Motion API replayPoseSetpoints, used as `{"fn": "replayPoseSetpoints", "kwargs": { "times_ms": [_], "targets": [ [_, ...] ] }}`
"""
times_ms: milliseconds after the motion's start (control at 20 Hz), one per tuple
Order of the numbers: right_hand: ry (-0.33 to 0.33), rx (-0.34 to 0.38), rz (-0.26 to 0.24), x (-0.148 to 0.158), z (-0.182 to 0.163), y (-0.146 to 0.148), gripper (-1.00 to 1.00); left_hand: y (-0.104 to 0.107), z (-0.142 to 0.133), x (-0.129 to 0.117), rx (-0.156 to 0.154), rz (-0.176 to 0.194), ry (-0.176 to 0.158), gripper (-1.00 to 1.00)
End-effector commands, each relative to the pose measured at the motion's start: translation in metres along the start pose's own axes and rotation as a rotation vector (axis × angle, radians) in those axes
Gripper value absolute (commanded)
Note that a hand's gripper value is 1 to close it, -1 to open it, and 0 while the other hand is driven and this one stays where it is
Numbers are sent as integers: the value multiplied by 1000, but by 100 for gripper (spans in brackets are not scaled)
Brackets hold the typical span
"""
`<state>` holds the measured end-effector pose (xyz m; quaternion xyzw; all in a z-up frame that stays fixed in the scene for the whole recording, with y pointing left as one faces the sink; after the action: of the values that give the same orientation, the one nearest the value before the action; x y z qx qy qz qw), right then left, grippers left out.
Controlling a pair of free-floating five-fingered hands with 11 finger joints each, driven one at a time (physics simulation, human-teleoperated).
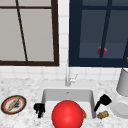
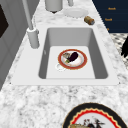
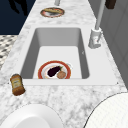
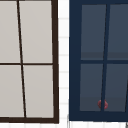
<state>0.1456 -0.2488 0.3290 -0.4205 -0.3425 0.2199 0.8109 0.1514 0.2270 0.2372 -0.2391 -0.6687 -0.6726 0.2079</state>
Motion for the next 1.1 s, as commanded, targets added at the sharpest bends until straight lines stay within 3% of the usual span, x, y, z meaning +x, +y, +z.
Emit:
{"fn": "replayPoseSetpoints", "kwargs": {
  "times_ms": [0, 450, 550, 700, 800, 850, 900, 1050],
  "targets": [
    [32, -15, -142, 3, 3, -5, -100, 0, 0, 0, 0, 0, 0, 0],
    [63, -25, -251, 8, 8, -16, -100, 0, 0, 0, 0, 0, 0, 0],
    [72, 0, -252, 8, 15, -25, -100, 0, 0, 0, 0, 0, 0, 0],
    [52, 14, -253, -1, 14, -34, -100, 0, 0, 0, 0, 0, 0, 0],
    [-14, 24, -285, -10, 13, -37, -100, 0, 0, 0, 0, 0, 0, 0],
    [-2, -7, -210, -4, 15, -32, -100, 0, 0, 0, 0, 0, 0, 0],
    [23, 18, -187, -1, 12, -33, -100, 0, 0, 0, 0, 0, 0, 0],
    [-33, -23, -246, -23, 20, -47, -100, 0, 0, 0, 0, 0, 0, 0]
  ]
}}
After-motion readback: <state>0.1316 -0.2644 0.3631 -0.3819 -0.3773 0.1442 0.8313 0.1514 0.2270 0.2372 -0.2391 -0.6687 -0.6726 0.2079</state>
